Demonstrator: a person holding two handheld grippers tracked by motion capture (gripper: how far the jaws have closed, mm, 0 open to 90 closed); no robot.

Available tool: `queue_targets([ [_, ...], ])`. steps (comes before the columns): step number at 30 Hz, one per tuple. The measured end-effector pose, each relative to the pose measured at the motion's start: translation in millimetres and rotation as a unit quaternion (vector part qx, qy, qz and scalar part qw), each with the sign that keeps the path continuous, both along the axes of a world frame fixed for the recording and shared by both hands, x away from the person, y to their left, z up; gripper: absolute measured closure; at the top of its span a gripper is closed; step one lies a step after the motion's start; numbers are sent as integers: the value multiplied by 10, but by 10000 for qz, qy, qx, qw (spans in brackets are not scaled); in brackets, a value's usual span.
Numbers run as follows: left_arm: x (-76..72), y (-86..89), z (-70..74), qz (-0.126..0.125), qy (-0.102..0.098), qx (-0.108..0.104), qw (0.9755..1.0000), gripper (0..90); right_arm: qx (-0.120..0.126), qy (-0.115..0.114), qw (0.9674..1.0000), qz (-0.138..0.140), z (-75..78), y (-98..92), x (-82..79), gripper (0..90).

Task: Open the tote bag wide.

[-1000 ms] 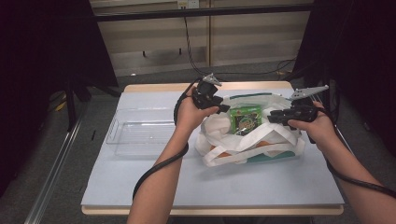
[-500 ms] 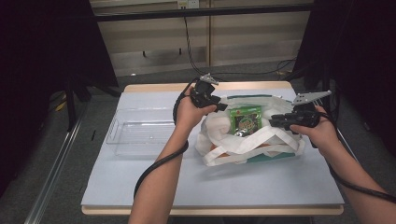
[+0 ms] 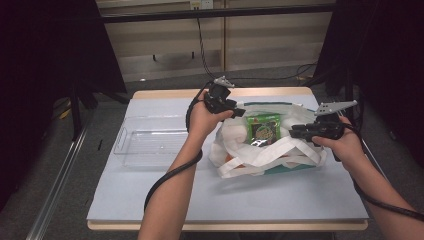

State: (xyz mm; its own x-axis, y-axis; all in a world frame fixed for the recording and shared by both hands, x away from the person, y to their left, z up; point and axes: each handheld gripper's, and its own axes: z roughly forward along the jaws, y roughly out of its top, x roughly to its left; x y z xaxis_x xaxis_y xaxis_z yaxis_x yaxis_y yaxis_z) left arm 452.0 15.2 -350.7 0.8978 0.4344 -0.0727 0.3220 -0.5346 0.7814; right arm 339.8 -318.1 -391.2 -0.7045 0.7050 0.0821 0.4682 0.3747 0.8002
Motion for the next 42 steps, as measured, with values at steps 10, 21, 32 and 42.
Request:
queue_targets([
  [10,99,84,-218,80,384,173,9991,597,2,21,10000,3,-22,-2,-21,726],
  [21,161,22,-292,210,622,388,9971,793,-201,-51,9998,56,-74,9,-97,736],
  [32,200,-44,-366,529,718,382,9953,774,-96,-141,9998,32,-147,-29,-179,737],
  [42,252,-43,-420,564,683,388,9953,847,-158,-124,9998,85,-227,-30,-225,746],
])
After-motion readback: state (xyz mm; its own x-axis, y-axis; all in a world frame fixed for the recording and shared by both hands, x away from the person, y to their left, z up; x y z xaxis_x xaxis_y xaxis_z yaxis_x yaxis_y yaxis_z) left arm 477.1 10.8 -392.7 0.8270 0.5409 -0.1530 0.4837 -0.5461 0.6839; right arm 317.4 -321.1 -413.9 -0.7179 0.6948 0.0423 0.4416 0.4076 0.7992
